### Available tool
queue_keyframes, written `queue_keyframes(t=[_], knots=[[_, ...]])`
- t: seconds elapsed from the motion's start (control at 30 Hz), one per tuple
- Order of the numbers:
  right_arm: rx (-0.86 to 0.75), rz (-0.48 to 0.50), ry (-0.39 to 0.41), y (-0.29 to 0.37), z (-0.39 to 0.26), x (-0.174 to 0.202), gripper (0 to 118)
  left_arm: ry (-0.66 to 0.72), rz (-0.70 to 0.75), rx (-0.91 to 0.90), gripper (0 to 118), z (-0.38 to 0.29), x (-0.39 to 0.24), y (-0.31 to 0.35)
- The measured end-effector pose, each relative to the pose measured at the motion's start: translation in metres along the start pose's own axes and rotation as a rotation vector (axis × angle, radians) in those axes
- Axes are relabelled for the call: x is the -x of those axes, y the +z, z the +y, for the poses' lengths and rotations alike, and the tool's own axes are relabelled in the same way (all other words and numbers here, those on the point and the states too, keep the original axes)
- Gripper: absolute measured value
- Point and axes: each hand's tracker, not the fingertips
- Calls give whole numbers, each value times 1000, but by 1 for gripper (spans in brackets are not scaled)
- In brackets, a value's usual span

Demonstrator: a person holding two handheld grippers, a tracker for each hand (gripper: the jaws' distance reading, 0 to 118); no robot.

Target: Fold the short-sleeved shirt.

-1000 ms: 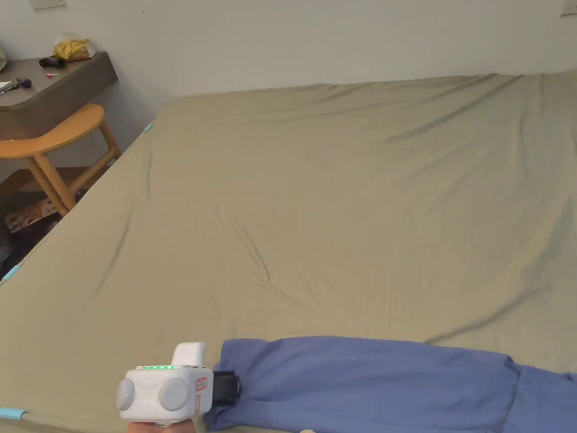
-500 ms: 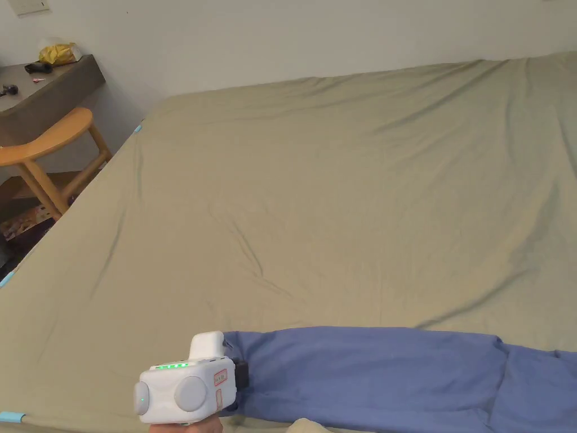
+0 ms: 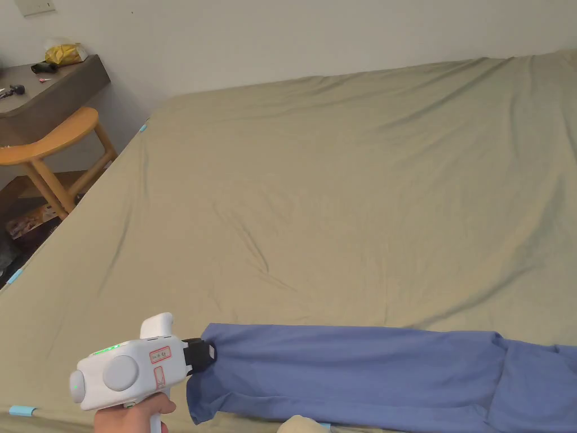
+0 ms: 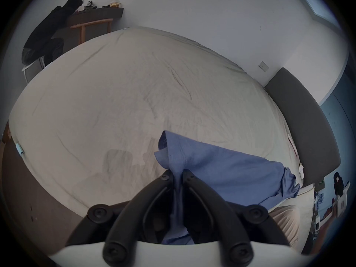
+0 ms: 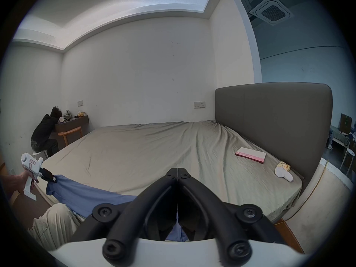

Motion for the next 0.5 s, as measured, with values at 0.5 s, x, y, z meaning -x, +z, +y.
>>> queue_keyframes(t=[0.5], knots=[[-5,66,-11,-16,-1,24,0,-131,120,-56,6,29,10,46]])
